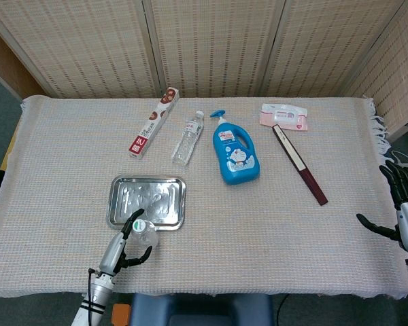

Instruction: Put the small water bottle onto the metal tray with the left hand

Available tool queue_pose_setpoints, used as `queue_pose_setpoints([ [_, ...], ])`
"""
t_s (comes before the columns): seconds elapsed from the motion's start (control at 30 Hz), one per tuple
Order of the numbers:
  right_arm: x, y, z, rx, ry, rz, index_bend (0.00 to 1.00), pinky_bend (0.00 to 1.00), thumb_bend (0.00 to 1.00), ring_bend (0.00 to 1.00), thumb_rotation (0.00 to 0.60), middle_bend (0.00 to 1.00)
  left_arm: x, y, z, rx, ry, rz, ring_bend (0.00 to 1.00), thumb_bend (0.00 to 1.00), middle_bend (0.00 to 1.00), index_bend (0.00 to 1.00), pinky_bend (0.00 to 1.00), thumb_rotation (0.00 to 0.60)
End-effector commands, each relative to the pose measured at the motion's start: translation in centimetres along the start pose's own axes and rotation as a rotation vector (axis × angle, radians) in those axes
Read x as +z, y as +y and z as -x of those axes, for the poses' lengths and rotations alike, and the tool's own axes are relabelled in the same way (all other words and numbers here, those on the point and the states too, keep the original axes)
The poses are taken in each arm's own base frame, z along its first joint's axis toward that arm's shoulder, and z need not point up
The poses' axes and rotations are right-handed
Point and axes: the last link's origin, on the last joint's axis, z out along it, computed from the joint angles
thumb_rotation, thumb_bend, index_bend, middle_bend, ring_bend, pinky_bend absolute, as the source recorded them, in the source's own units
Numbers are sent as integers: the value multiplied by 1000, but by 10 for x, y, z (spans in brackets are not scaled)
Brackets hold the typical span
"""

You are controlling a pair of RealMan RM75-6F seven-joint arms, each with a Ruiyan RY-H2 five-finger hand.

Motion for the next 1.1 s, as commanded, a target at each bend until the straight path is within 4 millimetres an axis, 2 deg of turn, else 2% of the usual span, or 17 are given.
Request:
queue_pose_setpoints([
  [0.03,0,0,0,-1,-1,1,52,31,59,0,600,0,7,-6,12,64,65,26,0,380,0,0,129,600],
  [0.2,1,1,0,-1,-3,4,54,31,60,0,600,0,11,-13,19,69,98,23,0,377,0,0,125,600],
  [0.27,1,1,1,0,-3,6,54,31,60,0,600,0,14,-12,17,79,134,31,26,380,42,17,127,600],
  [0.4,1,1,1,0,-2,10,54,31,60,0,600,0,19,-11,9,113,195,57,235,384,364,313,207,600],
  [0.43,1,1,1,1,-2,11,55,31,60,0,600,0,20,-11,6,126,207,65,284,386,432,356,240,600],
  [0.5,2,1,1,3,-3,14,56,31,60,0,600,0,25,-9,-5,162,233,84,352,389,512,401,290,600],
  [0.57,2,1,2,1,-3,16,56,31,60,0,600,0,30,-6,-16,197,255,104,382,389,548,431,321,600],
  [0.73,2,0,4,-3,-14,15,56,31,59,0,600,0,41,1,-54,343,290,131,418,388,588,460,355,600],
  [0.83,3,0,7,-7,-27,17,56,31,59,0,600,0,51,2,-85,569,325,113,430,388,602,470,376,600],
  [0.97,4,0,10,-12,-45,20,56,31,60,0,600,0,65,5,-126,1019,429,88,450,388,621,490,396,600],
  [1.03,3,0,12,-14,-52,20,56,31,60,0,600,0,69,4,-132,1045,443,75,469,387,642,509,427,600],
  [1.1,3,-1,13,-17,-60,20,56,31,59,0,600,0,70,4,-132,917,420,41,478,386,652,519,444,600],
])
